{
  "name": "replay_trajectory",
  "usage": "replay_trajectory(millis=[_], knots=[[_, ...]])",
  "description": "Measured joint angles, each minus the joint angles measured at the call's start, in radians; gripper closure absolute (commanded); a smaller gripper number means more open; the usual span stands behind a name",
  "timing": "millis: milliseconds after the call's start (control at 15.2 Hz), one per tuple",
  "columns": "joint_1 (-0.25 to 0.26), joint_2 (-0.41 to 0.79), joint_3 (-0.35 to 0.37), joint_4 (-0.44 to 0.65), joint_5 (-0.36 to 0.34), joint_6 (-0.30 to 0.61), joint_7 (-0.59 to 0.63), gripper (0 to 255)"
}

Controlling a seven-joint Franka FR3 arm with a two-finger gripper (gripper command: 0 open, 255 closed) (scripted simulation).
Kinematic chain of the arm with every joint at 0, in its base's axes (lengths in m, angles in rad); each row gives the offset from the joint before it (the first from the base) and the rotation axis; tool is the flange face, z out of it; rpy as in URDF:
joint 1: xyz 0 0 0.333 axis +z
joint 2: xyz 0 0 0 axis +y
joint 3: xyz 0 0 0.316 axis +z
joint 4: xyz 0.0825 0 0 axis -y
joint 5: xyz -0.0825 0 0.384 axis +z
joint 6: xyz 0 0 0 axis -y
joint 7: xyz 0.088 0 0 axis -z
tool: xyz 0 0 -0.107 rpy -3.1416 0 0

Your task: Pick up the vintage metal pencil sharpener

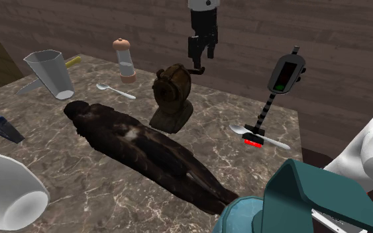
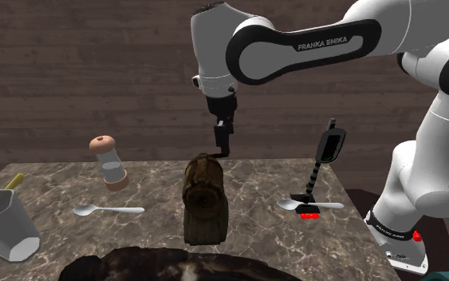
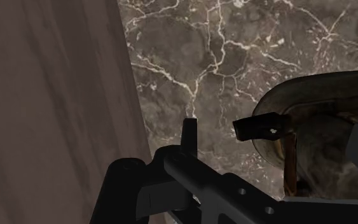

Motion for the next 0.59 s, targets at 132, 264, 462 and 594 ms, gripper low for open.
replay_trajectory(millis=[132,264,462,594], knots=[[0.002,0.009,0.001,-0.011,-0.002,0.019,0.0,0],[0.002,0.01,0.001,-0.039,-0.003,0.046,0.002,0],[0.002,0.013,0.002,-0.072,-0.003,0.082,0.004,0],[0.002,0.011,0.002,-0.08,-0.003,0.089,0.004,255]])
